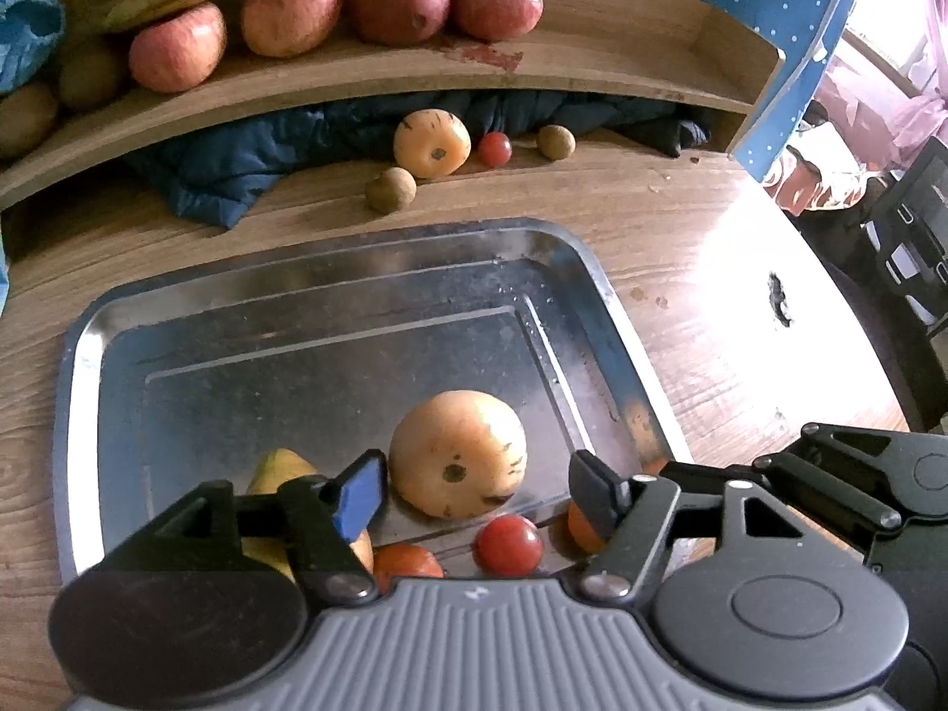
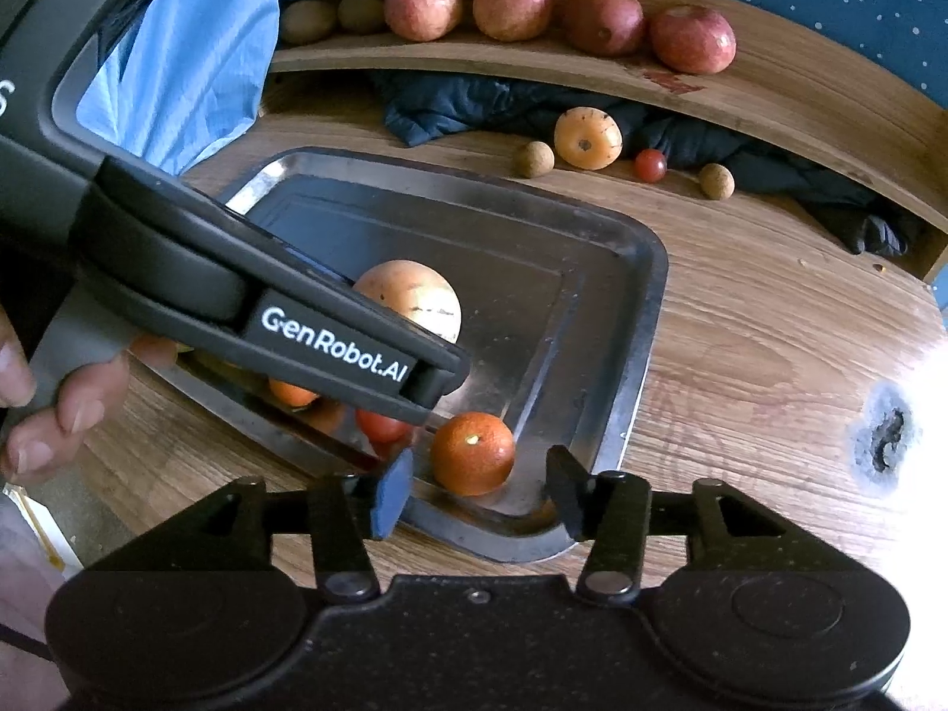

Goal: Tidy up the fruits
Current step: 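Open both tools to drop the pale pear and orange onto the tray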

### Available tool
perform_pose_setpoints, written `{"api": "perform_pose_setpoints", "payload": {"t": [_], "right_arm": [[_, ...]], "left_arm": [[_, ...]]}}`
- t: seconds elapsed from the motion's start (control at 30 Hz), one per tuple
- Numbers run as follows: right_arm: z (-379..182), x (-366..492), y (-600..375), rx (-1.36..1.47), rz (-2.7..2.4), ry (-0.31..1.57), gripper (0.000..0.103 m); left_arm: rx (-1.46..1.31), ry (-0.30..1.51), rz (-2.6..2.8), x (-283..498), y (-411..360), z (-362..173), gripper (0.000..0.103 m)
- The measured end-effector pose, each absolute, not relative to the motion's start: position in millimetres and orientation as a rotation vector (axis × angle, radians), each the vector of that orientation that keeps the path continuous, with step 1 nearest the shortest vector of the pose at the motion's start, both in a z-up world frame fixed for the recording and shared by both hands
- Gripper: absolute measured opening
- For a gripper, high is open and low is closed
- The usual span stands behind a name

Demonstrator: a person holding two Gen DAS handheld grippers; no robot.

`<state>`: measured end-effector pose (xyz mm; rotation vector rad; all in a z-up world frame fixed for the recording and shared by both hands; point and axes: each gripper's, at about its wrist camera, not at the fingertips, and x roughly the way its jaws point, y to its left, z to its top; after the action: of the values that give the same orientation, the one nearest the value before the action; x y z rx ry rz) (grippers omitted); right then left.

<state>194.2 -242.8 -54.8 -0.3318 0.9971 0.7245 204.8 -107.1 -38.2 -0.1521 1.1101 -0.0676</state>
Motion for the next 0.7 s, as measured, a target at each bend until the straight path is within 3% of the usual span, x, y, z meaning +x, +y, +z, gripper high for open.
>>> {"api": "perform_pose_setpoints", "payload": {"t": [0.37, 0.53, 0.7], "right_arm": [[-46.0, 190.7, -256.9, -0.297, 0.74, 0.982, 0.077], [-39.9, 189.1, -266.1, -0.28, 0.756, 0.975, 0.087], [-37.2, 187.3, -273.6, -0.282, 0.773, 0.967, 0.095]], "left_arm": [[-0.188, 1.051, -0.066, 188.8, -107.9, -18.1, 0.087], [-0.205, 1.025, -0.036, 175.7, -104.2, -7.7, 0.099], [-0.24, 1.026, 0.012, 159.6, -94.0, -2.1, 0.103]]}}
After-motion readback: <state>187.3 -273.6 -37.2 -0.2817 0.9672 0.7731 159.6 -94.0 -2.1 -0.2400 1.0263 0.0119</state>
